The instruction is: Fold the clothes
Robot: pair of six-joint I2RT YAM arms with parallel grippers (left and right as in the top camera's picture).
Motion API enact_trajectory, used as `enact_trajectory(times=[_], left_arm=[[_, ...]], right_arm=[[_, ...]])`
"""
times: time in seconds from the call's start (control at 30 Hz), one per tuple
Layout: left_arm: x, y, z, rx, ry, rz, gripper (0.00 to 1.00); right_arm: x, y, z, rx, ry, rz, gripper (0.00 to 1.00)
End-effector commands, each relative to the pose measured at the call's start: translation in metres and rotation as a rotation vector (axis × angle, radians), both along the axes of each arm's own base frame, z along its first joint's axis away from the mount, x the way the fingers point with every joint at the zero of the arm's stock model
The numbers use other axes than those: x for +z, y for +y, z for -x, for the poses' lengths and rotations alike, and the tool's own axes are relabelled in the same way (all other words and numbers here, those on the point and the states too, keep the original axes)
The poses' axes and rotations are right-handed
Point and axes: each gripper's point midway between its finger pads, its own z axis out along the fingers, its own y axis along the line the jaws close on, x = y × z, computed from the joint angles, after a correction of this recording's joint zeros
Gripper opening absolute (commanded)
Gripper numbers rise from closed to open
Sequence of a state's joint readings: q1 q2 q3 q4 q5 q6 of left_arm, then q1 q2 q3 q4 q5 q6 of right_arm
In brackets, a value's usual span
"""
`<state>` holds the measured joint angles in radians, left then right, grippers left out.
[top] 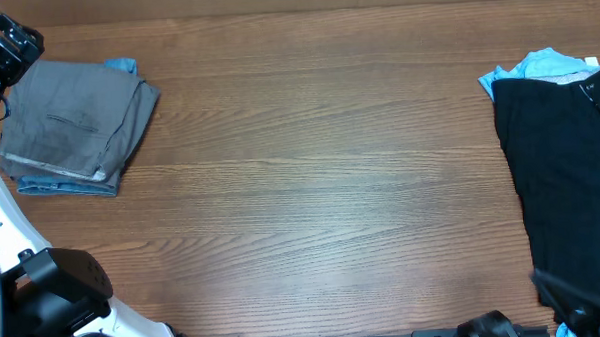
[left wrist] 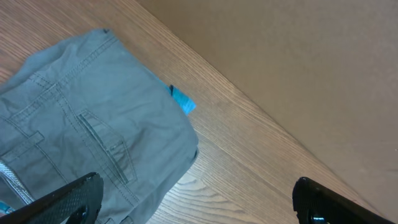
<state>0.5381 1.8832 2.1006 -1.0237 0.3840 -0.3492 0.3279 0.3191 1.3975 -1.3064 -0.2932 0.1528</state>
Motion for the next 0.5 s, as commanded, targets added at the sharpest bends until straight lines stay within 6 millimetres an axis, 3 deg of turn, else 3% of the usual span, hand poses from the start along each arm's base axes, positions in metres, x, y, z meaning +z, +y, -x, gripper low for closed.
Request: enact_trajectory(times=[0.0, 0.1, 0.23, 0.33, 0.47], left_arm=[[-0.003, 0.002, -0.001, 0.014, 0.005, 0.008, 1.00], [-0.003, 0.002, -0.001, 0.014, 0.006, 0.008, 1.00], [-0.003, 0.002, -0.001, 0.014, 0.005, 0.008, 1.00], [-0.003, 0.002, -0.001, 0.014, 0.006, 0.008, 1.00], [-0.003, 0.002, -0.001, 0.014, 0.005, 0.008, 1.00]], right_arm=[[-0.012, -0.015, 0.017, -0.051, -0.050, -0.002, 1.00], [-0.032, -0.019, 0.026, -0.073, -0.073, -0.010, 1.00], [-0.053, -0.017, 0.014, -0.099, -0.098, -0.017, 1.00], [-0.061, -0.009, -0.023, -0.134, -0.118, -0.021, 1.00], [-0.054, -0.009, -0.080, -0.223, -0.249, -0.060, 1.00]])
